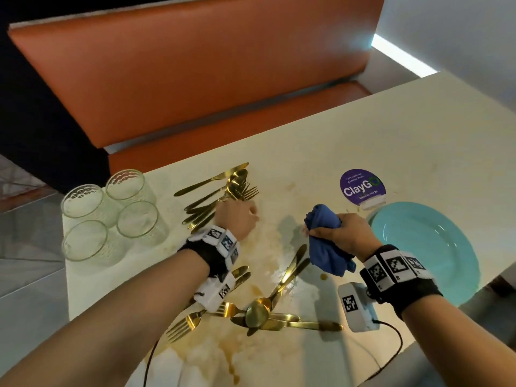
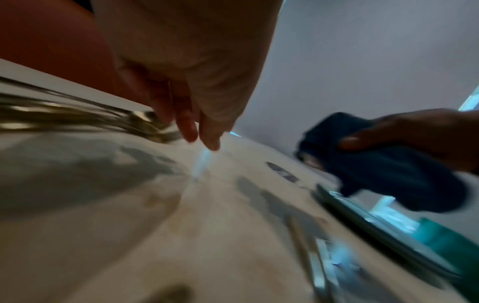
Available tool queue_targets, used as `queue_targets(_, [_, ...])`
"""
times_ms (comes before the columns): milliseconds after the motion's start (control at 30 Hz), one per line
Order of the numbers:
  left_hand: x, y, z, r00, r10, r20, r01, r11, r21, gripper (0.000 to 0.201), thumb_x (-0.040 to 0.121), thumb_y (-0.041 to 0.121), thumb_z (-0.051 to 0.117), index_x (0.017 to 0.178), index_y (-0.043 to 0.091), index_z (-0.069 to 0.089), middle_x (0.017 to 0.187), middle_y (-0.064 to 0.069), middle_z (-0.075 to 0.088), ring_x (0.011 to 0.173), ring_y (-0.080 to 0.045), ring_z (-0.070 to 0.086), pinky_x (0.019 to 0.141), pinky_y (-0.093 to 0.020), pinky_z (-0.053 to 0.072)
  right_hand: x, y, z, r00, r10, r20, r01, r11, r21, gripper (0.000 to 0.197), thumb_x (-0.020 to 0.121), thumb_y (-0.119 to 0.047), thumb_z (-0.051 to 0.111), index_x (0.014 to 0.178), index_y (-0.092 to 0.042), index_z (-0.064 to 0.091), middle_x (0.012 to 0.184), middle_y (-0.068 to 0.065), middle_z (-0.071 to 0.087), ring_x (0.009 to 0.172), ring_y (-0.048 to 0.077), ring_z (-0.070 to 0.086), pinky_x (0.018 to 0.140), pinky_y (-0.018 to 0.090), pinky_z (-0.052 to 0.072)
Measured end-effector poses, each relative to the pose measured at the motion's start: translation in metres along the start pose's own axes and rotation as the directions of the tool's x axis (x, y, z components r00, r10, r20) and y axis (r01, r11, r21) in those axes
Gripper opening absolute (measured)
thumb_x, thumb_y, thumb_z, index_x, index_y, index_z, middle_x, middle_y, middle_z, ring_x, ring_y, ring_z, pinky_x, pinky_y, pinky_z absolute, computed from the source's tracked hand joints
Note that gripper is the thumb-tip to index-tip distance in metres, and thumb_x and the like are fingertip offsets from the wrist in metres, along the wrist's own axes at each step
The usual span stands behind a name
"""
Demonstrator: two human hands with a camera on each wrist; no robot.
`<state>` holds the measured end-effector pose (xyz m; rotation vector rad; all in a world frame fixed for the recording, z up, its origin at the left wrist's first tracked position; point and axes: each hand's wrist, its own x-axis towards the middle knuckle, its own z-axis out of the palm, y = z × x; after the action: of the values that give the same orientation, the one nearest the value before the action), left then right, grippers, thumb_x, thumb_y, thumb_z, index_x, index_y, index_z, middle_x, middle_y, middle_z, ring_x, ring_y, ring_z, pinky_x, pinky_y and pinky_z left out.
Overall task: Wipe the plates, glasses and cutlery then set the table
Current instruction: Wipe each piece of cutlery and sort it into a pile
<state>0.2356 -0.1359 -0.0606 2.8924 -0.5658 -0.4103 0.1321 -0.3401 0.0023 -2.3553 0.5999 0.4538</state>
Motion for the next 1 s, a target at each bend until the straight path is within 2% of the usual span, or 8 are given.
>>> queue_targets(67, [-0.021, 0.023, 0.01, 0.981, 0.108, 0.164, -0.094, 0.991, -0.094, 0.023, 0.089, 0.042, 0.056, 0.104, 0.027, 0.064, 0.102, 0.005, 0.069, 0.101, -0.016, 0.058, 0.097, -0.035, 0.035, -0.003, 0.002, -0.001, 1.0, 0.013, -0.003, -0.013, 1.0, 0.01, 0.03, 0.08, -0.037, 0.068, 0.062, -0.023, 0.049, 0.075, 0.004, 0.06, 0.062, 0.014, 0.052, 0.062, 0.024, 0.041])
queue_targets(133, [-0.042, 0.041, 0.022, 0.944, 0.191, 0.27, -0.154, 0.976, -0.153, 0.022, 0.086, 0.039, 0.061, 0.102, 0.025, 0.065, 0.104, 0.005, 0.068, 0.101, -0.015, 0.058, 0.098, -0.034, 0.036, -0.007, 0.004, -0.001, 1.0, 0.013, -0.011, -0.013, 1.0, 0.009, 0.03, 0.08, -0.038, 0.068, 0.062, -0.022, 0.049, 0.072, 0.003, 0.059, 0.059, 0.011, 0.051, 0.054, 0.023, 0.04])
queue_targets(267, [-0.067, 0.063, 0.041, 0.907, 0.179, 0.38, -0.175, 0.983, -0.045, 0.029, 0.079, 0.038, 0.068, 0.1, 0.02, 0.065, 0.1, 0.0, 0.067, 0.097, -0.021, 0.059, 0.087, -0.032, 0.04, -0.015, 0.011, -0.001, 1.0, 0.02, -0.021, -0.019, 0.999, 0.046, 0.03, 0.079, -0.039, 0.068, 0.064, -0.022, 0.05, 0.065, -0.002, 0.056, 0.058, 0.008, 0.05, 0.051, 0.018, 0.038])
queue_targets(400, [-0.074, 0.065, 0.045, 0.917, 0.112, 0.382, -0.131, 0.991, 0.024, 0.03, 0.081, 0.032, 0.068, 0.105, 0.014, 0.065, 0.103, -0.005, 0.068, 0.099, -0.024, 0.061, 0.086, -0.032, 0.043, -0.025, 0.022, 0.002, 0.999, 0.042, 0.005, -0.042, 0.998, 0.052, 0.029, 0.078, -0.043, 0.067, 0.066, -0.022, 0.052, 0.065, -0.003, 0.057, 0.062, 0.013, 0.054, 0.061, 0.025, 0.044])
queue_targets(600, [-0.077, 0.061, 0.03, 0.925, 0.029, 0.378, -0.02, 0.999, -0.026, 0.023, 0.084, 0.03, 0.065, 0.099, 0.015, 0.073, 0.1, -0.004, 0.071, 0.095, -0.023, 0.064, 0.082, -0.029, 0.048, -0.041, 0.039, 0.007, 0.996, 0.069, 0.059, -0.079, 0.981, 0.178, 0.033, 0.083, -0.043, 0.062, 0.068, -0.015, 0.056, 0.067, 0.004, 0.06, 0.063, 0.02, 0.056, 0.054, 0.025, 0.045])
queue_targets(767, [-0.072, 0.052, -0.004, 0.948, -0.02, 0.317, 0.141, 0.92, -0.365, 0.018, 0.085, 0.026, 0.065, 0.096, 0.012, 0.069, 0.103, -0.004, 0.068, 0.096, -0.02, 0.062, 0.085, -0.031, 0.048, -0.055, 0.033, 0.015, 0.979, 0.075, 0.191, -0.153, 0.887, 0.436, 0.043, 0.089, -0.048, 0.051, 0.076, -0.008, 0.06, 0.07, 0.009, 0.062, 0.058, 0.019, 0.056, 0.052, 0.023, 0.044])
queue_targets(900, [-0.071, 0.052, -0.038, 0.971, -0.026, 0.236, 0.156, 0.82, -0.551, 0.011, 0.085, 0.021, 0.066, 0.091, 0.012, 0.065, 0.105, -0.005, 0.067, 0.097, -0.019, 0.058, 0.087, -0.031, 0.044, -0.059, 0.009, 0.032, 0.96, 0.037, 0.278, -0.176, 0.851, 0.495, 0.05, 0.089, -0.052, 0.046, 0.087, -0.004, 0.063, 0.092, 0.017, 0.068, 0.083, 0.026, 0.062, 0.08, 0.034, 0.049])
queue_targets(1000, [-0.075, 0.055, -0.046, 0.983, -0.032, 0.181, 0.14, 0.766, -0.627, 0.008, 0.084, 0.021, 0.067, 0.085, 0.017, 0.061, 0.101, -0.005, 0.066, 0.093, -0.019, 0.058, 0.083, -0.03, 0.045, -0.063, -0.014, 0.048, 0.931, -0.043, 0.362, -0.14, 0.875, 0.464, 0.039, 0.088, -0.044, 0.055, 0.099, -0.007, 0.062, 0.1, 0.012, 0.066, 0.091, 0.025, 0.063, 0.089, 0.034, 0.051])
